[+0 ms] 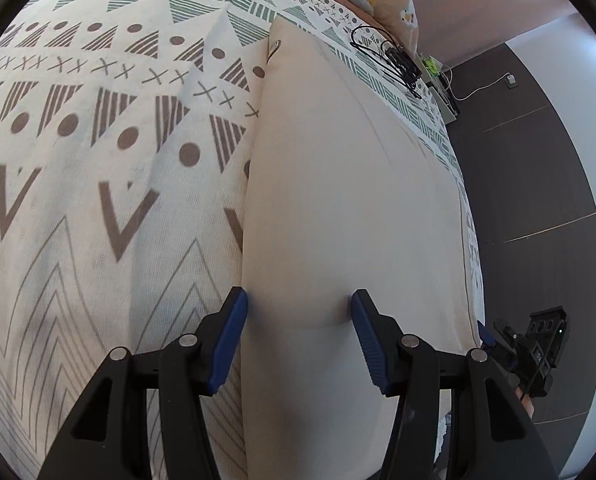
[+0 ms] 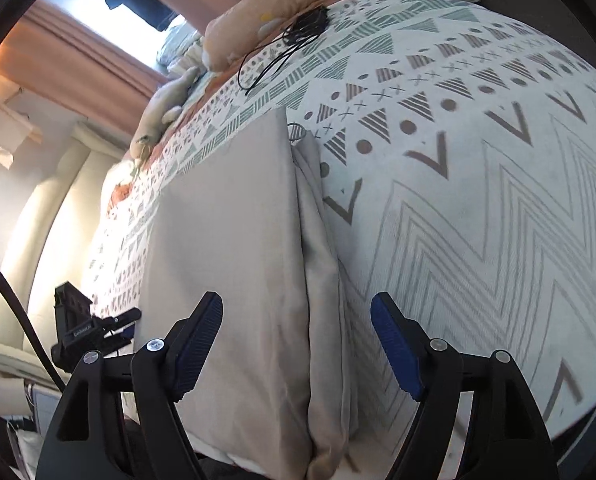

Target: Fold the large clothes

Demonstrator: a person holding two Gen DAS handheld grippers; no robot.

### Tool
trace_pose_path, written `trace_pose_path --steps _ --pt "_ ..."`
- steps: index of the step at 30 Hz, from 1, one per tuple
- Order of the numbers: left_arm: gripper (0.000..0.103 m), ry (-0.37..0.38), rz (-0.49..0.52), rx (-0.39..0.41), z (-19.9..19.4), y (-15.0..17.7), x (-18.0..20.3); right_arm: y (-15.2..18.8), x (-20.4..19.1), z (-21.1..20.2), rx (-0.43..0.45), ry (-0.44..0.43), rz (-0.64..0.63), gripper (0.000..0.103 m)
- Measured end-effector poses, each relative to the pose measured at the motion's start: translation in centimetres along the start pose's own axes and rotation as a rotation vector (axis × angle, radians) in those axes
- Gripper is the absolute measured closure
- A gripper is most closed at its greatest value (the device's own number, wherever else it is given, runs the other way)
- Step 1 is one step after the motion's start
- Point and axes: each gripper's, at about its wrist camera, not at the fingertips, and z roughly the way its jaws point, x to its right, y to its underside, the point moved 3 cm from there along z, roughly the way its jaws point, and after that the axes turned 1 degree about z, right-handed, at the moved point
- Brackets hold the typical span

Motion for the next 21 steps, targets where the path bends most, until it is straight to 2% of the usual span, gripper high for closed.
trace_pose_path --steps 9,15,17,21 --pt "0.048 0.002 -0.041 0.027 1.8 -4.4 -0.6 -6.8 -0.9 7.5 -0.144 -0.053 -0.030 0.028" --pt "0.048 0.008 -0.045 0.038 2.8 -6.8 -0.9 -9.5 -1.6 12.4 -0.233 -0.088 -0.049 0.028" --pt "0.048 0.010 -0.050 0.042 3.1 -7.6 -1.1 -10.1 -1.5 14.2 -0.258 -0.070 -0.050 0.028" --pt "0.048 0.005 -0.040 0.048 3.7 -8.6 -1.3 -11.5 -1.8 16.5 -0.266 -0.090 -0.047 0.031"
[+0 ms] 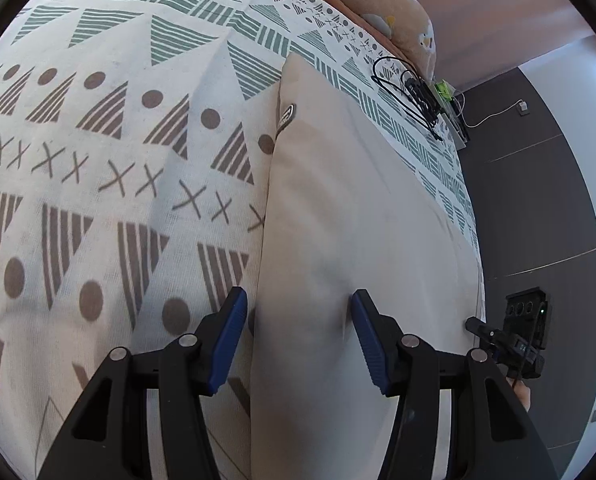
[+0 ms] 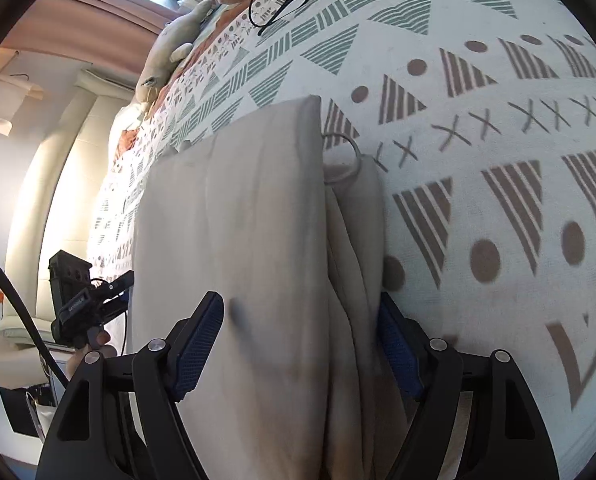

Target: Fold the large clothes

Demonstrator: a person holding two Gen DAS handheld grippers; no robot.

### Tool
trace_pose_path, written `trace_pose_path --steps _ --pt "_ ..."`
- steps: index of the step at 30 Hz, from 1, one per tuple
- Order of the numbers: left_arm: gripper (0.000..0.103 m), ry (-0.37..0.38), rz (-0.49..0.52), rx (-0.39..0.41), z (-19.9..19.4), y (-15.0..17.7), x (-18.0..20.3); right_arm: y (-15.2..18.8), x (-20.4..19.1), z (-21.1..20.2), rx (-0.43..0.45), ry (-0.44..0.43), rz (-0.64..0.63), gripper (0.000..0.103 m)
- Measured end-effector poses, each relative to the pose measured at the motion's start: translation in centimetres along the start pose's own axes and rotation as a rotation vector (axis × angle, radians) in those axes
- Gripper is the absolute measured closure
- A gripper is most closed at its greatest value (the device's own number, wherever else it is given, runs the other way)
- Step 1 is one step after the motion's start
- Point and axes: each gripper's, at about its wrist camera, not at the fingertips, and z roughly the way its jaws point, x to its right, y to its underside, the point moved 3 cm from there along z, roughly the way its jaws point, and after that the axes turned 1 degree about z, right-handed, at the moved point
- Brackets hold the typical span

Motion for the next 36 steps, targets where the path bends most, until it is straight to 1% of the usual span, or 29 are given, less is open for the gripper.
trace_pose_path --steps 2,3,4,6,7,11,13,15,18,19,20,22,25,26,30,31,32,33,34,35,36 --pt "0.048 0.010 -0.001 0.004 0.3 -0.4 -0.2 -0.9 0.3 0.7 0.005 0.019 0.012 0.049" --pt "0.048 0.016 -0.003 0.007 0.4 -0.5 -0.3 -1.1 0.4 0.9 0.010 0.022 0.031 0.053" --pt "0.048 0.023 -0.007 0.009 0.4 -0.6 -0.4 -1.2 0.7 1.0 0.018 0.021 0.052 0.060" --pt "0.048 0.030 -0.011 0.009 0.6 -0.7 -0.7 -1.1 1.3 0.9 0.032 0.015 0.085 0.068" --pt "0.048 0.032 -0.010 0.009 0.6 -0.8 -0.6 -0.8 1.6 0.7 0.039 0.006 0.096 0.070" --pt "0.048 0.037 -0.006 0.010 0.6 -0.9 -0.7 0.0 2.8 0.1 0.057 -0.050 0.142 0.071" --pt "0.048 0.040 -0.008 0.004 0.6 -0.9 -0.8 0.5 3.1 -0.1 0.053 -0.072 0.158 0.071" --pt "0.048 0.039 -0.007 -0.005 0.6 -1.2 -0.7 0.8 3.0 0.0 0.036 -0.076 0.155 0.070" --pt "0.048 0.040 -0.010 -0.016 0.7 -1.6 -0.7 0.8 2.7 0.3 -0.007 -0.071 0.126 0.063" --pt "0.048 0.038 -0.009 -0.018 0.8 -1.8 -0.6 0.7 2.4 0.6 -0.013 -0.072 0.115 0.058" --pt "0.048 0.036 -0.007 -0.020 0.9 -2.0 -0.5 0.4 2.4 0.5 -0.016 -0.079 0.109 0.049" --pt "0.048 0.031 -0.003 -0.021 1.1 -2.4 -0.2 -0.2 2.0 1.2 -0.026 -0.108 0.104 0.039" --pt "0.048 0.026 0.008 -0.025 1.8 -2.9 0.3 -1.7 1.6 2.5 -0.034 -0.109 0.091 0.039" --pt "0.048 0.025 0.010 -0.025 2.0 -3.1 0.3 -2.2 1.6 3.0 -0.034 -0.123 0.096 0.037" --pt "0.048 0.015 0.007 -0.017 3.1 -4.2 0.4 -3.7 3.0 4.4 -0.039 -0.240 0.157 0.038" --pt "0.048 0.009 0.005 -0.014 3.2 -4.5 0.4 -3.8 3.4 4.8 -0.040 -0.254 0.167 0.039" --pt "0.048 0.001 0.003 -0.012 3.3 -4.8 0.5 -4.2 3.5 5.2 -0.040 -0.259 0.169 0.043" --pt "0.048 -0.010 0.002 -0.007 3.4 -5.1 0.7 -4.3 3.7 5.6 -0.040 -0.245 0.162 0.049" --pt "0.048 -0.027 0.007 0.001 3.3 -5.3 0.9 -4.5 3.7 6.0 -0.037 -0.208 0.152 0.060" --pt "0.054 -0.044 0.014 0.011 3.3 -5.5 1.1 -4.7 3.5 6.3 -0.031 -0.177 0.145 0.065" --pt "0.056 -0.065 0.024 0.016 3.2 -5.5 1.3 -4.7 3.4 6.4 -0.023 -0.158 0.132 0.068"
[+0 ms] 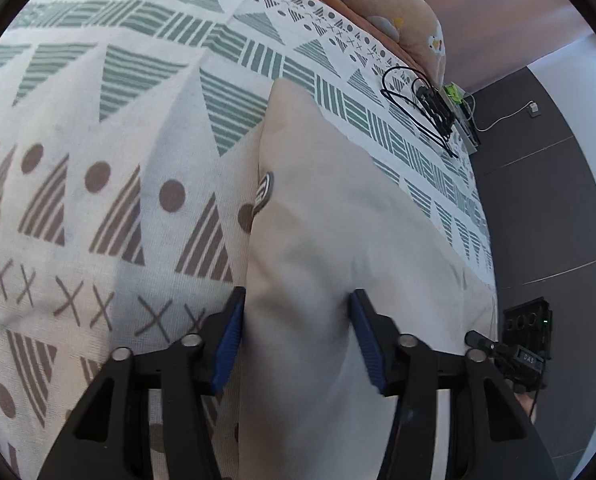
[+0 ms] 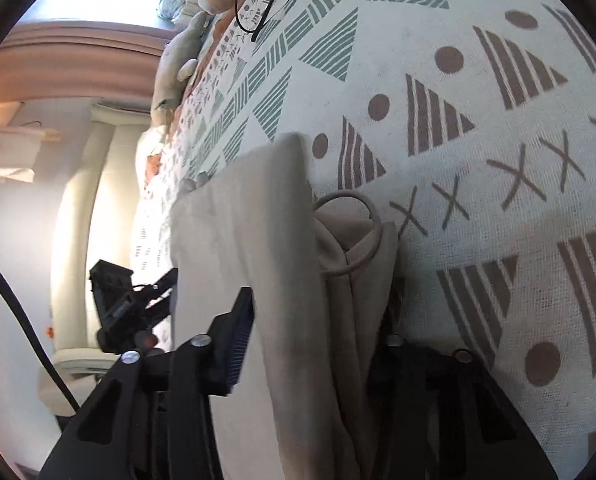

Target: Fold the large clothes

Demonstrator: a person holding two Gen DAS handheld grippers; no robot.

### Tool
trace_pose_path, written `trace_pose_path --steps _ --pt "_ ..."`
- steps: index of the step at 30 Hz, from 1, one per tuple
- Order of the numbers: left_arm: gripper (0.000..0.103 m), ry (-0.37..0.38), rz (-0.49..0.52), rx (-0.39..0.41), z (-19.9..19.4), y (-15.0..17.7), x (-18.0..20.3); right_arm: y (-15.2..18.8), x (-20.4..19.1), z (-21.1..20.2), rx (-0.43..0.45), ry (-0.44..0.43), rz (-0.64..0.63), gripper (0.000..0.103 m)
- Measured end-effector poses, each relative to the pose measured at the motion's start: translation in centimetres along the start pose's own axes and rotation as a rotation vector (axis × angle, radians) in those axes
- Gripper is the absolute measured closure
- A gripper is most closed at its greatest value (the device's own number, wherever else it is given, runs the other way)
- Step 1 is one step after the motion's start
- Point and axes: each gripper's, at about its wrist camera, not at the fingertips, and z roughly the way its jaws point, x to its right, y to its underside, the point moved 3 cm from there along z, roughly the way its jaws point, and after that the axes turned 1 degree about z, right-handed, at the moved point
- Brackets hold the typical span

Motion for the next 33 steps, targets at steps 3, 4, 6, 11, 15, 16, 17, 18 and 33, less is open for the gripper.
trace_pose_path --steps 3,4,6,11,15,16,17,18,33 --pt "0.069 -0.054 0.047 0.015 -0.4 0.3 1.1 0.3 -1.1 0.2 0.031 0.040 -0.049 0.081" --pt "0.072 -0.073 0.067 0.024 -0.7 0.3 1.6 0.5 -1.7 0.2 0.045 0.050 -0.073 0.085" --pt "0.076 -0.085 0.084 0.040 -1.5 0.4 2.2 1.0 -2.9 0.0 0.071 0.058 -0.106 0.088" --pt "0.082 -0.072 0.119 0.095 -5.0 0.7 4.3 2.6 -6.3 -1.2 0.135 0.072 -0.175 0.090" --pt "0.082 -0.065 0.175 0.150 -8.8 1.6 6.6 4.8 -8.3 -3.6 0.189 0.035 -0.217 0.090" --pt "0.083 -0.058 0.179 0.164 -9.8 1.9 7.1 5.4 -8.5 -4.3 0.201 0.027 -0.221 0.090" --pt "0.083 -0.052 0.183 0.177 -10.7 2.2 7.5 6.1 -8.7 -5.0 0.211 0.022 -0.226 0.090" --pt "0.083 -0.047 0.188 0.194 -11.8 2.7 8.1 6.7 -9.0 -5.7 0.222 0.018 -0.236 0.090" --pt "0.085 -0.029 0.259 0.366 -23.9 10.6 13.4 17.7 -13.0 -14.9 0.373 -0.020 -0.436 0.091"
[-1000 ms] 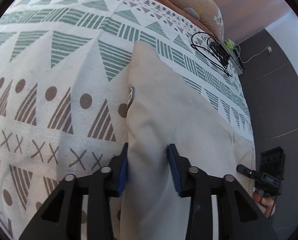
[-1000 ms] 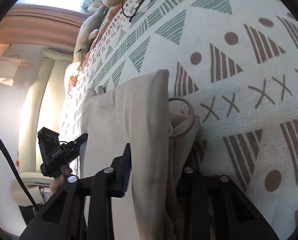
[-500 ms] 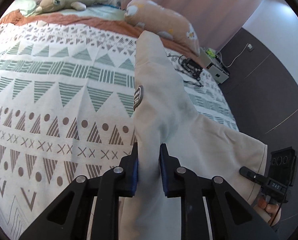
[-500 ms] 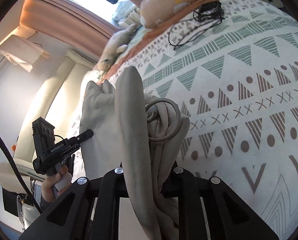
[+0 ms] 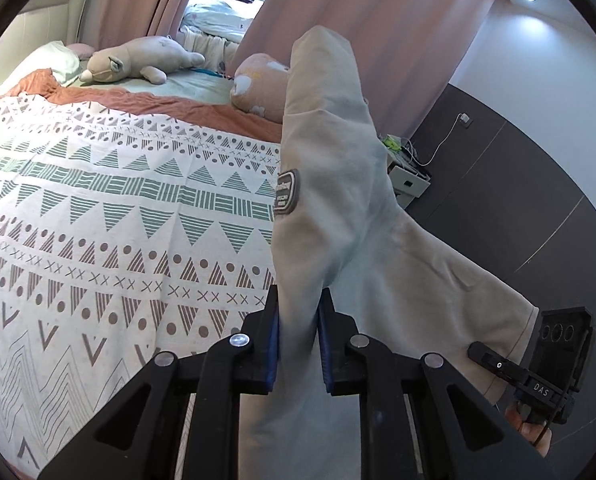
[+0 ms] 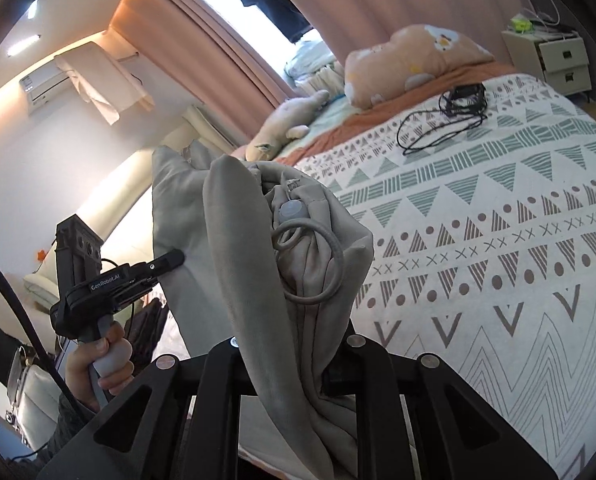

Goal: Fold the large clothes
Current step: 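Lift the folded jacket off the bed with both grippers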

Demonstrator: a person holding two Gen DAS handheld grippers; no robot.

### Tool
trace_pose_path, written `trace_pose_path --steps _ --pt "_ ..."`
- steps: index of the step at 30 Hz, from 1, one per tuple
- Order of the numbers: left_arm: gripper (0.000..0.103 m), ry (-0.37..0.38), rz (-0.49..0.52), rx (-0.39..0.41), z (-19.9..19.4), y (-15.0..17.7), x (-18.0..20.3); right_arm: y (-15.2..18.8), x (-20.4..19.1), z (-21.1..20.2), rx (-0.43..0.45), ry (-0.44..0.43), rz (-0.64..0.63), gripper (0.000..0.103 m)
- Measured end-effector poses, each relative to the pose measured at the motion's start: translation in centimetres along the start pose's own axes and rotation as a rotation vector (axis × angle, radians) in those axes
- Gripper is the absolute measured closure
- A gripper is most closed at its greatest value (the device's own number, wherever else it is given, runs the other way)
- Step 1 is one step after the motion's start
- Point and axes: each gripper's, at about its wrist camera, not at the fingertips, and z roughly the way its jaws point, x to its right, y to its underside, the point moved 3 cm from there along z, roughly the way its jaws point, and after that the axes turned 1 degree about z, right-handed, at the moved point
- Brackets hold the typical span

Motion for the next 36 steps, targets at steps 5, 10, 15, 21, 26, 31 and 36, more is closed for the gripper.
trace_pose_path --steps 5,10,15,21,26,31,36 --pt "0.086 0.012 0.023 0.016 -2.6 0.4 2.3 0.7 -1.3 -4.5 0.040 -0.007 -0.050 0.092" --pt "0.086 0.060 0.051 0.037 -4.2 0.5 4.9 0.6 -1.5 -9.3 0.090 -0.002 -0.075 0.092" --pt "0.086 0.123 0.075 0.044 -5.1 0.9 8.8 0.5 -1.0 -14.8 0.144 0.026 -0.093 0.092" --pt "0.086 0.216 0.136 0.033 -4.9 1.8 15.1 1.2 0.1 -21.8 0.196 0.090 -0.110 0.092" --pt "0.086 0.312 0.175 0.010 -4.4 2.7 21.0 2.1 1.5 -28.5 0.254 0.156 -0.099 0.092" --pt "0.086 0.405 0.228 -0.023 -3.5 4.3 27.5 3.4 2.0 -34.6 0.280 0.231 -0.118 0.092" --pt "0.086 0.505 0.246 -0.096 -1.9 5.8 32.9 4.0 3.2 -39.3 0.313 0.313 -0.099 0.092"
